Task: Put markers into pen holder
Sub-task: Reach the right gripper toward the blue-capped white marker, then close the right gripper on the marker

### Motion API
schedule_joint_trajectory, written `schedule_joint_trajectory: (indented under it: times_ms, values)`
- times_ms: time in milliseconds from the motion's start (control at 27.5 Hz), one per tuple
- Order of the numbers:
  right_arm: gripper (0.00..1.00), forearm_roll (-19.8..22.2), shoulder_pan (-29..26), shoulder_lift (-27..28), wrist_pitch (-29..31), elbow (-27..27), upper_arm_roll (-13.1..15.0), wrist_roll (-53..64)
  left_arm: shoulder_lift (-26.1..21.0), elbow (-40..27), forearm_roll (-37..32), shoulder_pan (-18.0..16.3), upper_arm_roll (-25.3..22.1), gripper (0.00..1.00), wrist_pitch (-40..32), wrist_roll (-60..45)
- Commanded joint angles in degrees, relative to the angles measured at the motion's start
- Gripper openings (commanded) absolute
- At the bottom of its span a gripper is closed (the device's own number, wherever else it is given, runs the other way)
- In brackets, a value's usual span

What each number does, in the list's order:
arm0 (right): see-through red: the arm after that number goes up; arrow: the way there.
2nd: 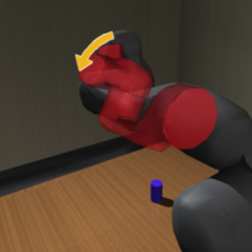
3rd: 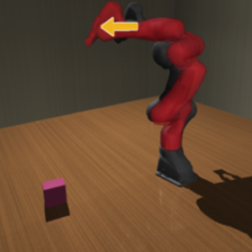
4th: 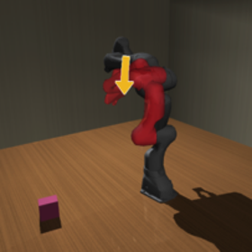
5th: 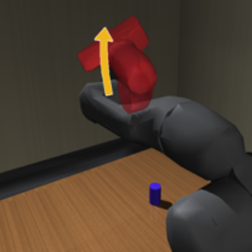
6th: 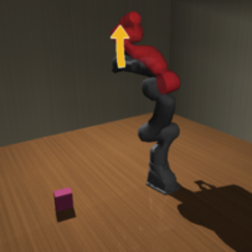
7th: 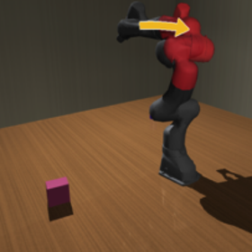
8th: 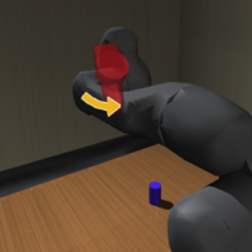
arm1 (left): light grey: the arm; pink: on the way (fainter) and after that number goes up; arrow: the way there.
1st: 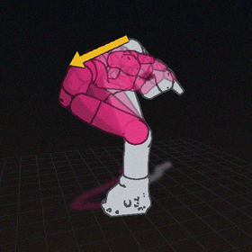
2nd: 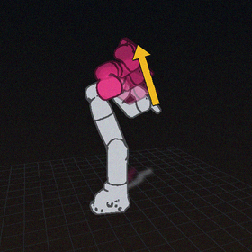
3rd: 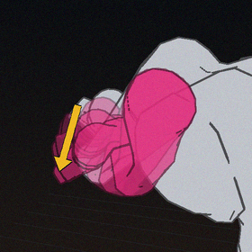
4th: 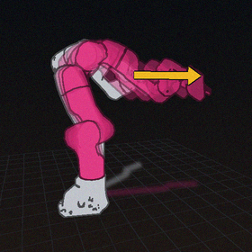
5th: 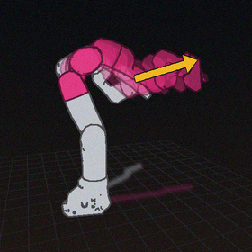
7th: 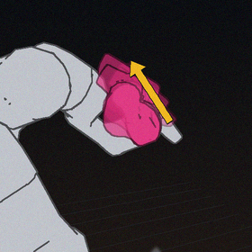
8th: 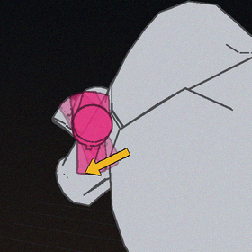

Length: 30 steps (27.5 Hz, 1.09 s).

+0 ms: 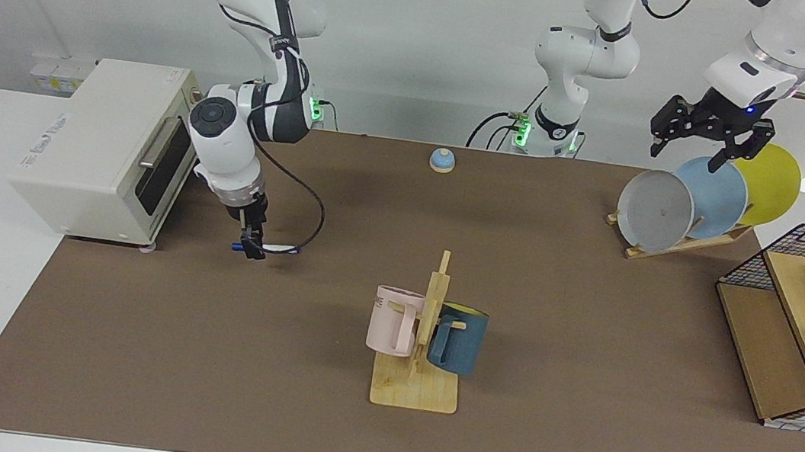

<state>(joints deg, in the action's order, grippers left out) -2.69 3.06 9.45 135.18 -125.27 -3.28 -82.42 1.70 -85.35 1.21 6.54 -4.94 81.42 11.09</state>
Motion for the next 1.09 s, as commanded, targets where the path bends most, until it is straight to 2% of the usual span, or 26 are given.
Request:
schedule_joint_trajectory:
  times_ms: [0, 437, 655, 764, 873, 1055]
  values:
    - [0.99, -0.65, -1.39, 1.53, 4.92, -2.35, -0.76, -0.46, 1.20, -1.13, -0.15, 0.58, -0.24, 1.00, -0.56, -0.45]
    - [0.96, -0.65, -1.39, 1.44, 4.39, -2.44, -0.76, -0.46, 1.20, -1.13, 0.11, 0.67, 0.29, 1.00, -0.48, -0.54]
    - [0.84, -0.65, -2.61, 1.44, 4.39, -2.44, -0.76, -0.20, 1.20, -1.13, 0.11, 0.67, 0.29, 1.00, -0.48, -0.54]
    - [0.81, -0.65, -2.88, 1.44, 4.39, -2.44, -0.76, 0.24, 1.20, -1.13, 0.11, 0.67, 0.29, 1.00, -0.48, -0.54]
    - [0.70, -0.65, -2.88, 1.44, 4.39, -2.44, -0.76, 0.94, 1.20, -1.13, 0.11, 0.67, 0.37, 1.00, -0.48, -0.54]
    - [0.32, -0.65, -2.79, 1.53, 4.39, -2.44, -0.76, 0.77, 1.20, -1.22, 0.11, 0.67, 0.37, 1.00, -0.48, -0.54]
